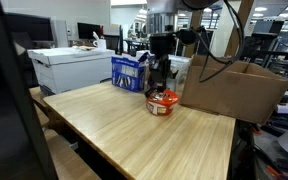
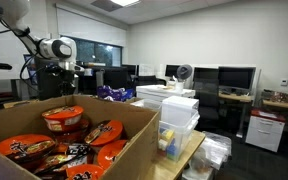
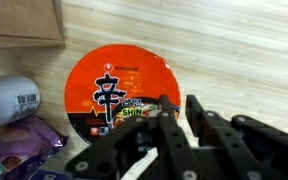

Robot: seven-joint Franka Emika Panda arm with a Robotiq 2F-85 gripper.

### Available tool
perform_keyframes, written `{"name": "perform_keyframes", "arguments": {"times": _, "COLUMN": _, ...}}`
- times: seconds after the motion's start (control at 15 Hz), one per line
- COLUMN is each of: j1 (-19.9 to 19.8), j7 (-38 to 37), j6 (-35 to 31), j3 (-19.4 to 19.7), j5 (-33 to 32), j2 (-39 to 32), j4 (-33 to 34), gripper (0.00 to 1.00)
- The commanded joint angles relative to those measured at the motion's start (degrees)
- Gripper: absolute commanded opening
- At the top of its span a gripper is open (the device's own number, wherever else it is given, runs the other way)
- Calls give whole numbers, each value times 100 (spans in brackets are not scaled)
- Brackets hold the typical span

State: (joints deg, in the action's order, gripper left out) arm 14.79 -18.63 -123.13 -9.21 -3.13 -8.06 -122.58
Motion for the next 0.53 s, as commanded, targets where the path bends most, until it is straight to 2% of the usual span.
{"name": "perform_keyframes", "arguments": {"times": 0.0, "j1": 137, "j7": -424, "j6": 74, "j3": -79, "j5": -650, "j2": -42, "j4": 43, "gripper": 4}}
{"name": "perform_keyframes", "arguments": {"times": 0.13, "j1": 287, "j7": -846, "j6": 148, "j3": -102, "j5": -1256, "j2": -164, "j4": 135, "gripper": 3}}
{"name": "perform_keyframes", "arguments": {"times": 0.2, "j1": 403, "j7": -1181, "j6": 229, "j3": -119, "j5": -1630, "j2": -268, "j4": 225, "gripper": 29}}
{"name": "perform_keyframes", "arguments": {"times": 0.33, "j1": 601, "j7": -1736, "j6": 425, "j3": -132, "j5": -2204, "j2": -441, "j4": 399, "gripper": 32}}
{"name": "perform_keyframes", "arguments": {"times": 0.47, "j1": 773, "j7": -2161, "j6": 680, "j3": -149, "j5": -2511, "j2": -641, "j4": 609, "gripper": 44}}
